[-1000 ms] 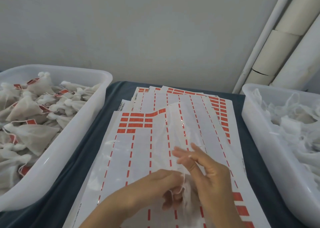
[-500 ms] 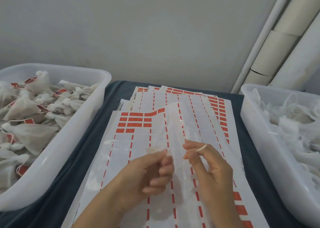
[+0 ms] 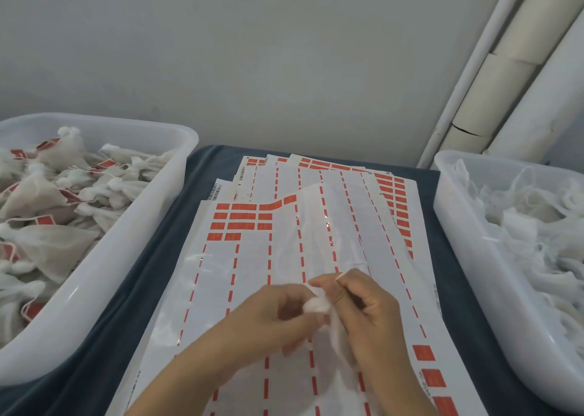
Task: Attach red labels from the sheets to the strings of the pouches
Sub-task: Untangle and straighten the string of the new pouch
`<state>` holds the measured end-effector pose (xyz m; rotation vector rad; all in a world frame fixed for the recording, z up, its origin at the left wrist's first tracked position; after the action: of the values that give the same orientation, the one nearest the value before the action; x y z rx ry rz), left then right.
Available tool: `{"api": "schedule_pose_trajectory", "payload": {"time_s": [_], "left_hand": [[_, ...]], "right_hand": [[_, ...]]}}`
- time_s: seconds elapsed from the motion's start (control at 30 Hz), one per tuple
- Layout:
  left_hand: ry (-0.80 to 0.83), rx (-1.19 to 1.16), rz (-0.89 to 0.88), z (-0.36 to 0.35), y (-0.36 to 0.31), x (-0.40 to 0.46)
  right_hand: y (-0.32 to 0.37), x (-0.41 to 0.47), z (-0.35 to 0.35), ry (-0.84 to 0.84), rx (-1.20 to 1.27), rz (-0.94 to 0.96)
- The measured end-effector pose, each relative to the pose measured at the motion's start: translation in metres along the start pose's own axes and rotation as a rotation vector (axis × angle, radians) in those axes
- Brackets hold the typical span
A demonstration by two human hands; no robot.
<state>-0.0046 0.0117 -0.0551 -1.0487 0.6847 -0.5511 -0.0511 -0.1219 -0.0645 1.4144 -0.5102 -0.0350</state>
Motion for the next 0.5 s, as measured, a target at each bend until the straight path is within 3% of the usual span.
{"api": "schedule_pose_trajectory", "payload": {"time_s": [0.07, 0.27, 0.5], "left_hand": [[-0.088, -0.027, -0.059, -0.001, 0.001, 0.001], [-0.147, -0.031, -0.201, -0.011, 0.0, 0.001], [-0.212, 0.041, -0.183, -0.011, -0.004, 0.001]], "right_hand": [[0.0, 0.001, 0.002, -0.031, 0.022, -0.075], [0.0, 0.007, 0.009, -0.037, 0.284, -0.395], [0.002, 0.007, 0.011, 0.017, 0.109, -0.388]]}}
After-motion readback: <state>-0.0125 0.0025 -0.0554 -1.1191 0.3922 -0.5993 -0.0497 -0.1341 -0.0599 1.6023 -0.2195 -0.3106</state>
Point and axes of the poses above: each hand's wrist, its own x-axis towards the middle knuckle, its own z-axis out of the back of the hand, y = z × x, the point moved 1 cm from there along x, towards the middle knuckle, and after that the axes turned 10 degrees about x, right-handed, at the moved point
